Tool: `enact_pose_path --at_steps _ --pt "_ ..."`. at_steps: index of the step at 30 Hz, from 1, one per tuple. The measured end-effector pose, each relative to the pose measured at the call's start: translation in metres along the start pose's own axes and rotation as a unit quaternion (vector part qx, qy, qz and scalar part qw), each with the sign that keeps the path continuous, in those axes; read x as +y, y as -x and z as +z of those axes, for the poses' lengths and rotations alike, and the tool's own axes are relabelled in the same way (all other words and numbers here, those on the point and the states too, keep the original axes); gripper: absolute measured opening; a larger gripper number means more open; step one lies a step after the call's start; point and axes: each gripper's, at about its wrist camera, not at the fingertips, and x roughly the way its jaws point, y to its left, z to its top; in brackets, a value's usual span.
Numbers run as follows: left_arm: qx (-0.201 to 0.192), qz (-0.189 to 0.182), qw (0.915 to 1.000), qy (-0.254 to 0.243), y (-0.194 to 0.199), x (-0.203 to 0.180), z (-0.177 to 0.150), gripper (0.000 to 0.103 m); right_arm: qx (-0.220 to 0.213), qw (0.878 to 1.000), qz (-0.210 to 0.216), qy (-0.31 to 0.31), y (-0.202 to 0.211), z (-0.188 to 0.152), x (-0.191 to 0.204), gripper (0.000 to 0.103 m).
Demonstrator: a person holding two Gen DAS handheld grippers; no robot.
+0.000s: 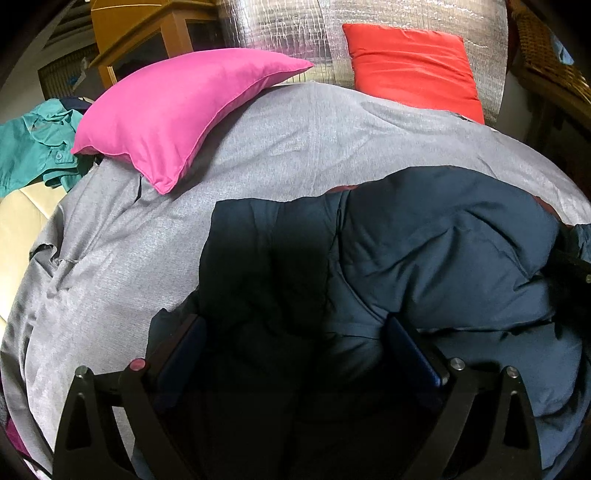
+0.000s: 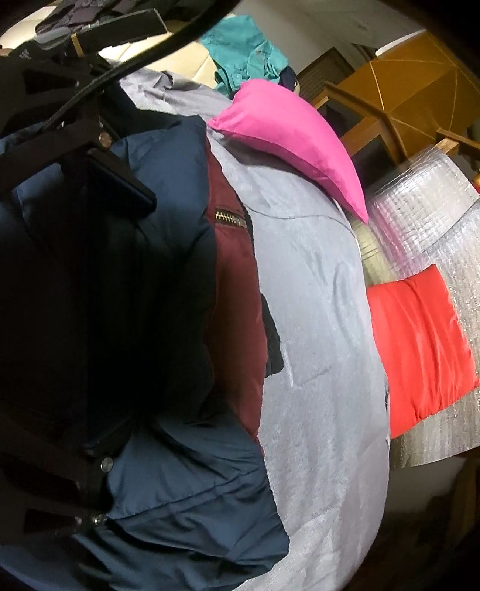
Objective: Fold large clothes
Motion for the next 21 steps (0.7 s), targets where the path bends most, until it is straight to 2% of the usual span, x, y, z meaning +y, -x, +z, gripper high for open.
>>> enact_pose_path --at_steps 8,12,15,18,21 --pt "0.001 -0.001 1.0 0.0 -0.002 0.001 0.0 0.099 0.008 0.998 0.05 -0.026 0.009 0.002 -0.01 0.101" --pt "0.005 0.004 0.9999 -0.013 0.003 -0.001 0.0 0.099 -0.011 0.999 0.024 -0.023 0.032 0.002 -0.004 0.101" --pt "0.005 0.013 0.9994 -0.033 0.021 -0.003 -0.003 0.099 -0.039 0.999 0.007 -0.009 0.066 -0.002 0.0 0.101" --pt "-0.024 -0.004 0.9991 -0.034 0.057 0.004 -0.01 0.099 -0.063 0.998 -0.005 0.005 0.104 -0.013 -0.003 0.101" --pt "-0.041 -0.013 0.9983 -0.04 0.083 0.015 -0.027 0.099 -0.075 0.997 -0.011 -0.008 0.138 -0.032 -0.017 0.1"
